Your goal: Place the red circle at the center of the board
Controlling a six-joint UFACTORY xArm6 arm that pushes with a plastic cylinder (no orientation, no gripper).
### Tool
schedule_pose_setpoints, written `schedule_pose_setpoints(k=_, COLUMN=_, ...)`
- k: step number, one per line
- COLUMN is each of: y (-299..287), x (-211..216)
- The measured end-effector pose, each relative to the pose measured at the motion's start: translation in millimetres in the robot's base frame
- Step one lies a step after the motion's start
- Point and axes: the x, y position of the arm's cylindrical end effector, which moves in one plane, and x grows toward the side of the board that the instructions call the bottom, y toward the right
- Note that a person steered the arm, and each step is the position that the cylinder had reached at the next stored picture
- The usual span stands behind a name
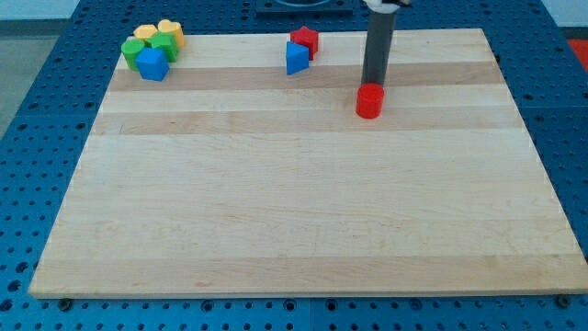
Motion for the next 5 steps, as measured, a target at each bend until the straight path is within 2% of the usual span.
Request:
schedule_pose_setpoints(k=2, y=5, x=57)
schedule_pose_setpoints(k=4, y=55, x=95)
schedule_pose_setpoints(k=5, y=22, x=97)
